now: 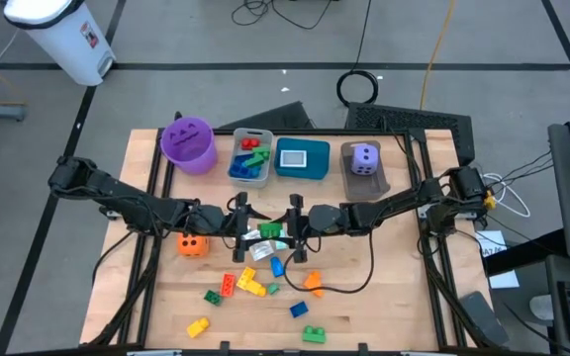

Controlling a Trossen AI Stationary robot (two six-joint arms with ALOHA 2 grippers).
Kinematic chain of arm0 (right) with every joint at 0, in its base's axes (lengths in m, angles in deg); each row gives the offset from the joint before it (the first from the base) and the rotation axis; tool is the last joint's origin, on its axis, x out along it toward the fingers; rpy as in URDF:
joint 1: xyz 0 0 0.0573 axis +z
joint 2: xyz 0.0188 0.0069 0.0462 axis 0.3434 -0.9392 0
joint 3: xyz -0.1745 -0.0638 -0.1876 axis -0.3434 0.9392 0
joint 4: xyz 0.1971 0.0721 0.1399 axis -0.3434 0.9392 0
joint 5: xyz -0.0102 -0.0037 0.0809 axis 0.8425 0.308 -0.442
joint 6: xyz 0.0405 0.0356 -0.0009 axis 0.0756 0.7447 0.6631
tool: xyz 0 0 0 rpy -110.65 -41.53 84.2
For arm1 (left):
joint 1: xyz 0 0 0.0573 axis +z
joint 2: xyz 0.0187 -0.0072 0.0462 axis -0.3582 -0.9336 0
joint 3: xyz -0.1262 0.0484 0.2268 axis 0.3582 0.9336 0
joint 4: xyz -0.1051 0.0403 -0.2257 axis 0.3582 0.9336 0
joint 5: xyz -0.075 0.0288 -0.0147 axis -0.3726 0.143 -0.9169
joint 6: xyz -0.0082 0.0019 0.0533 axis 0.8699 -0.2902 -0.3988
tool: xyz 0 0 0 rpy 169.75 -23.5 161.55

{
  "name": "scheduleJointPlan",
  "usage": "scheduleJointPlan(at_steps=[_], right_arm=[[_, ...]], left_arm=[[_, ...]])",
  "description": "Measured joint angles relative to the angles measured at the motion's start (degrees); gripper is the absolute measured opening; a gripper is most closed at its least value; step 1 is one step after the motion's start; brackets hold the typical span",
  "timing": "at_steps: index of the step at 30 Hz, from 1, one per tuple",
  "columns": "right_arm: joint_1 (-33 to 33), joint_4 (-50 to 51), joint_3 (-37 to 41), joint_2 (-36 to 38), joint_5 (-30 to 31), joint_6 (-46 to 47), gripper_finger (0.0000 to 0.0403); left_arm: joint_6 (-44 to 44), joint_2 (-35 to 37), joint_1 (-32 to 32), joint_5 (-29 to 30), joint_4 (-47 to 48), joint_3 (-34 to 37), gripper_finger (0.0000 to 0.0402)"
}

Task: Pick & Place Toys
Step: Put the top green game piece into the gray bin

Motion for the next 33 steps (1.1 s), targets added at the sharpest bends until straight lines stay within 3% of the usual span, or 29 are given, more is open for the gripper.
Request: scheduleJointPlan(at_steps=[10, 17, 25, 33], right_arm=[[0.0, -1.2, 0.0, 0.0, 0.03, -0.47, 0.0169], [-0.07, -1.0, 0.04, 0.0, 0.45, -0.1, 0.0172], [-0.04, -0.01, 0.04, 0.24, -0.06, -0.09, 0.022], [-0.02, 13.72, 0.06, 6.83, 5.66, -1.27, 0.0265]], left_arm=[[0.47, 0.0, 0.13, 0.5, 1.09, 0.0, 0.025], [0.07, 0.0, 0.28, 0.82, 1.31, 0.0, 0.0173], [-1.01, 0.0, 0.33, 0.69, 1.33, 0.0, 0.0173], [-3.27, 0.58, 1.26, 5.83, 3.73, -0.02, 0.0182]])
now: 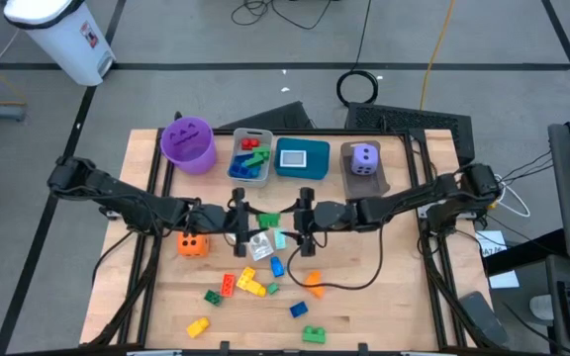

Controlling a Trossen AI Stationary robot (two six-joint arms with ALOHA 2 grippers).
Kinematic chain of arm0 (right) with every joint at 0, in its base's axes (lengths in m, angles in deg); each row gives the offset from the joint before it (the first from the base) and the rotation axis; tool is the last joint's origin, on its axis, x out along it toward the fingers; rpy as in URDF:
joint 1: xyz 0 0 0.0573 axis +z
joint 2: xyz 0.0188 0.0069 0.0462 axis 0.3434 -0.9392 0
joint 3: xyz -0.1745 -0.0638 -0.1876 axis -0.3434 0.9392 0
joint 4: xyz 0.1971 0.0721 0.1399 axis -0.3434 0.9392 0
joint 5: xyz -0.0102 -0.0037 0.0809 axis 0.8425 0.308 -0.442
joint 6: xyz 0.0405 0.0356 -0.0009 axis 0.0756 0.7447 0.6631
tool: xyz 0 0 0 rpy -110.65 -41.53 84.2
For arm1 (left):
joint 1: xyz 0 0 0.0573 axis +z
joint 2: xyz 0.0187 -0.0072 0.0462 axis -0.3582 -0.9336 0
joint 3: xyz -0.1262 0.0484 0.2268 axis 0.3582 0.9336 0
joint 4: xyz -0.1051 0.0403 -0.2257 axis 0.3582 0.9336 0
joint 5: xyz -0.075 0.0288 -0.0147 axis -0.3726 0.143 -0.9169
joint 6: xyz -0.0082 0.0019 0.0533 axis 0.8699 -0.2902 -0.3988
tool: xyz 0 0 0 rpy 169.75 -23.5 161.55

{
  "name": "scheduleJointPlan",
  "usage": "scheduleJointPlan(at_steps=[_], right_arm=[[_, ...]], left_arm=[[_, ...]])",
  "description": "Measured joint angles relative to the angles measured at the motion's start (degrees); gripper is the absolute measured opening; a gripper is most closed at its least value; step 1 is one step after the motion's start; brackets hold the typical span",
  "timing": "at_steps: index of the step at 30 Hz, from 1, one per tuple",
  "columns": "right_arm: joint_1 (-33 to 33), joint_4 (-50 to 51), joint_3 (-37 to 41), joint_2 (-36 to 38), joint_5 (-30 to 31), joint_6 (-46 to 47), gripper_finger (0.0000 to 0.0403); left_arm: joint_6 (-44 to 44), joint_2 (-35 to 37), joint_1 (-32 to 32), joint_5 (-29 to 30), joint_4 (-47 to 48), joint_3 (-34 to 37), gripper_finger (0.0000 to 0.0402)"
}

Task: Pick & Place Toys
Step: Put the top green game piece into the gray bin

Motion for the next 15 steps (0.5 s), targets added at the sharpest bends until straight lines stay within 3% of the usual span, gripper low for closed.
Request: scheduleJointPlan(at_steps=[4, 8, 11, 15], right_arm=[[0.11, 8.12, 1.0, 3.96, 0.1, 3.51, 0.0271], [0.55, 8.35, 6.72, 6.66, 1.35, 11.31, 0.0266], [1.66, 2.31, 12.38, 7.54, 3.56, 14.22, 0.0259], [3.28, -9.28, 19.27, 7.47, 4.64, 15.91, 0.0253]], left_arm=[[-0.58, 0.49, 2.74, 2.96, 5.17, -0.88, 0.0175], [-0.8, 0.93, 8.01, 5.8, 15.57, -4.13, 0.0178], [-2.25, 0.98, 13.94, 5.67, 18.78, -5.36, 0.0184], [-5.29, 0.96, 22.79, 1.03, 18.99, -7.25, 0.0178]])
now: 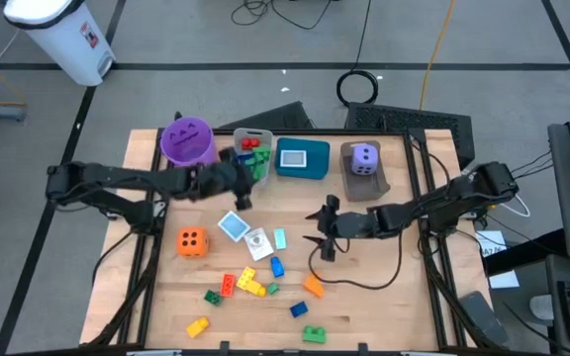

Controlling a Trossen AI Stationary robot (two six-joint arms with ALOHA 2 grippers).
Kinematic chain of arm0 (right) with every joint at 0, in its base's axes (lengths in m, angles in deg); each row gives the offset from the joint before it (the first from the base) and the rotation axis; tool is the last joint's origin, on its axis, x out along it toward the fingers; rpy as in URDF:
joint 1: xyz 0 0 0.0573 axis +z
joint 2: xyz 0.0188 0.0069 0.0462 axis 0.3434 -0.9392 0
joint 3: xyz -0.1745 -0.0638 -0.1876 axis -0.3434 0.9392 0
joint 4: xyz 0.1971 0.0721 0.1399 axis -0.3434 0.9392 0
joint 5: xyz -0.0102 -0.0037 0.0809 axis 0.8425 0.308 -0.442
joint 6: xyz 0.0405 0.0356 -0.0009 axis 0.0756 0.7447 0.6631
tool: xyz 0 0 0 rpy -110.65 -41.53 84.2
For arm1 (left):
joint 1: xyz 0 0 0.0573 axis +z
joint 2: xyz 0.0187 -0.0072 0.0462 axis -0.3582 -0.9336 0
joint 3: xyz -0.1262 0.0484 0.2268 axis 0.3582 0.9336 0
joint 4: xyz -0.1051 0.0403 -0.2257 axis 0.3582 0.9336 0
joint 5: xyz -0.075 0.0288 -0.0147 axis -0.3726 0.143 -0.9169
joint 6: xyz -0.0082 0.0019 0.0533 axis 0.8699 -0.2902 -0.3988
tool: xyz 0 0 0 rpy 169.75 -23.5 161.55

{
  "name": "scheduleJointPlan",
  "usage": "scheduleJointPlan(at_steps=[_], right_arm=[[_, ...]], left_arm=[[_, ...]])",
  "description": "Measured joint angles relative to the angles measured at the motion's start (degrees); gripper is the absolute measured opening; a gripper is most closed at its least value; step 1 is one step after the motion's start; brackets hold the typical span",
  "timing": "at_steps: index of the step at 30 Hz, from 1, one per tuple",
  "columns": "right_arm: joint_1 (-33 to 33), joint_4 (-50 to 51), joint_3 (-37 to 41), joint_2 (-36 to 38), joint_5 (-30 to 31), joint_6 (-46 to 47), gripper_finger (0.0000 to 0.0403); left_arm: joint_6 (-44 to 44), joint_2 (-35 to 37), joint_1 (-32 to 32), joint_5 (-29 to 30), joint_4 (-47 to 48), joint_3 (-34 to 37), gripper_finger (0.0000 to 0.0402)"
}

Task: Pick & Place Toys
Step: Put the top green game piece into the gray bin

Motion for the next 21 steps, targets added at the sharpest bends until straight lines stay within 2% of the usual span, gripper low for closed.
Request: scheduleJointPlan(at_steps=[5, 9, 17, 21], right_arm=[[1.36, -12.41, 5.5, 0.06, 0.04, 0.2, 0.0251], [1.3, -19.0, 7.23, 0.06, 0.13, -2.21, 0.0251], [0.83, -18.92, 7.33, 0.06, -0.04, -2.59, 0.0251], [1.16, -17.97, 7.33, 0.06, -0.23, -2.59, 0.0251]], left_arm=[[-0.16, -1.35, 11.24, -8.13, 0.33, -1.18, 0.0175], [1.54, -3.9, 18.12, -11.65, -0.43, -2.6, 0.0186], [4.16, -14.88, 24.72, -12.48, -0.47, -7.23, 0.0175], [4.29, -20.88, 26.19, -12.48, -0.09, -9.97, 0.0188]])
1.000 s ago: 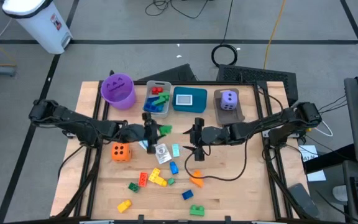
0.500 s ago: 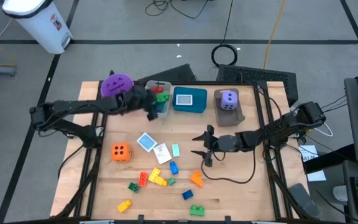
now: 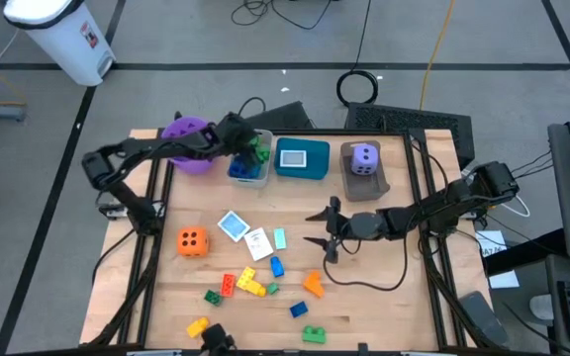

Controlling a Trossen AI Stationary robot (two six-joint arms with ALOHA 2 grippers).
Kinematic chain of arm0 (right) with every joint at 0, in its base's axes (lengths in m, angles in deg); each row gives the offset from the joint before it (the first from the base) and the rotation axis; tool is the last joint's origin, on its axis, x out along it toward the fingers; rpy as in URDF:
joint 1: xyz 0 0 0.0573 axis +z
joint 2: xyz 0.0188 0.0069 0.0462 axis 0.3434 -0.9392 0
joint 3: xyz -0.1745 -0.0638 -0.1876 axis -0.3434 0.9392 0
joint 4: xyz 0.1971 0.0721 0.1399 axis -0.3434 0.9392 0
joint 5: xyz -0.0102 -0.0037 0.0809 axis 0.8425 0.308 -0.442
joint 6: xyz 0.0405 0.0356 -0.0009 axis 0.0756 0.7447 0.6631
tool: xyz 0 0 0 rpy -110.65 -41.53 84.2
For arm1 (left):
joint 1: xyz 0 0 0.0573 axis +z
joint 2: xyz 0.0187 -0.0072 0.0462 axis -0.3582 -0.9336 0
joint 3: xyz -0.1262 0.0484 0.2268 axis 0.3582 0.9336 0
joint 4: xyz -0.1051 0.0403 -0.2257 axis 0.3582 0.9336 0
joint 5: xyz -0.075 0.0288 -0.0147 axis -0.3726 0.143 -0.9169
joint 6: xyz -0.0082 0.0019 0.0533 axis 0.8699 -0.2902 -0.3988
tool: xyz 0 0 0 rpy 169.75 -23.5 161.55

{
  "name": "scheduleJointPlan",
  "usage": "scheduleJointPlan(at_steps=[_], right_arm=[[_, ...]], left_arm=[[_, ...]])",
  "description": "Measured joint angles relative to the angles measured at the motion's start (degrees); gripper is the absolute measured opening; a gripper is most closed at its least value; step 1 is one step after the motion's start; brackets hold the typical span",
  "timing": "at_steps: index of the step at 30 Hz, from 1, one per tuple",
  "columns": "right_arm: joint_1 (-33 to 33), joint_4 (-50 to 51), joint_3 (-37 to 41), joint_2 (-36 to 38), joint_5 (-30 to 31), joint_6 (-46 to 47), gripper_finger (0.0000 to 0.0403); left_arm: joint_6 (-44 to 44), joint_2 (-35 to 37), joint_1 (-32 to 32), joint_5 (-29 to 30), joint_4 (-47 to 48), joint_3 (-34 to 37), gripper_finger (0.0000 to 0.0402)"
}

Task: Pick & Place Toys
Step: Put the top green game piece into the gray bin

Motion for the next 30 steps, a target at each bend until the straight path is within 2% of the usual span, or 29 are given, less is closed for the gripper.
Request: scheduleJointPlan(at_steps=[3, 6, 18, 25, 30], right_arm=[[0.82, 0.3, 0.0, -0.02, -0.21, -0.03, 0.0251], [1.88, 0.34, 0.0, -0.02, -3.33, -1.49, 0.0251], [8.41, 0.37, -0.07, -0.02, -4.15, -3.75, 0.0251], [10.62, 1.11, -0.19, -0.02, 0.15, -4.04, 0.0251], [10.97, 7.76, -3.3, -0.02, 0.41, -3.96, 0.0251]], left_arm=[[0.22, -3.49, 0.48, -0.16, 0.35, -1.72, 0.0201], [0.85, -5.27, 0.61, -0.17, 1.23, -2.88, 0.0204], [0.27, -4.2, 0.61, -0.33, 2.5, -3.76, 0.0209], [-0.39, 0.38, 0.14, -0.37, 8.01, -3.72, 0.0209], [-0.55, 6.27, -1.51, -0.39, 9.48, -3.72, 0.0209]])
